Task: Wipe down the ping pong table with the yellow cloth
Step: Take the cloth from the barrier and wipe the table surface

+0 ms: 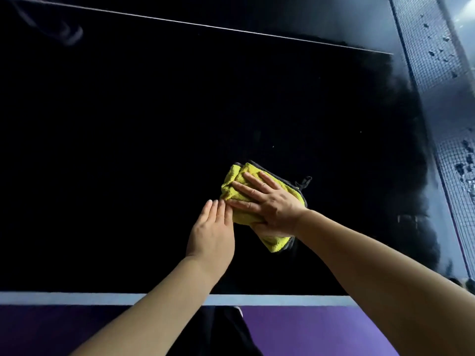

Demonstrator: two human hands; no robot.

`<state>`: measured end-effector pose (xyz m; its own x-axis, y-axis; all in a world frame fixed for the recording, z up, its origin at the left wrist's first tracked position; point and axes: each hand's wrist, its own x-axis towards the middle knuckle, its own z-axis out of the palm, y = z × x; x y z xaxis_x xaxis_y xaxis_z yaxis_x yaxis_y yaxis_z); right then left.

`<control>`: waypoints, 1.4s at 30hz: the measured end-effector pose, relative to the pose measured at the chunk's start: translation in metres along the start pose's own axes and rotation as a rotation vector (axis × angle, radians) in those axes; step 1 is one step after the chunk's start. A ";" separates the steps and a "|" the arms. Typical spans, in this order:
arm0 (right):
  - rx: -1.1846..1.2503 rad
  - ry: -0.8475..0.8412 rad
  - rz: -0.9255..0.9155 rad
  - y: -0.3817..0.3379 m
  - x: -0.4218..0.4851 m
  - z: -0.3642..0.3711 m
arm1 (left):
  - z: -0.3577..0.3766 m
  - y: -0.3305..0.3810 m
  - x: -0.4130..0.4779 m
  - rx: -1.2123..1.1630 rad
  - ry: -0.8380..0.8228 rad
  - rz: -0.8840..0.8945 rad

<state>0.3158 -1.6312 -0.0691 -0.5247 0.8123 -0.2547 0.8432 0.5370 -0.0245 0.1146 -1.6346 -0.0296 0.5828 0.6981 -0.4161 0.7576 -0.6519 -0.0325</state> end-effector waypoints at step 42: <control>0.260 0.122 0.709 0.291 0.273 -0.062 | -0.165 -0.167 0.412 -0.108 0.144 -0.080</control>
<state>0.4104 -1.2387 -0.0858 0.1560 0.9700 -0.1864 0.9755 -0.1809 -0.1250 0.2767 -1.1897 -0.0456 0.5496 0.7868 -0.2810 0.8259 -0.5623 0.0409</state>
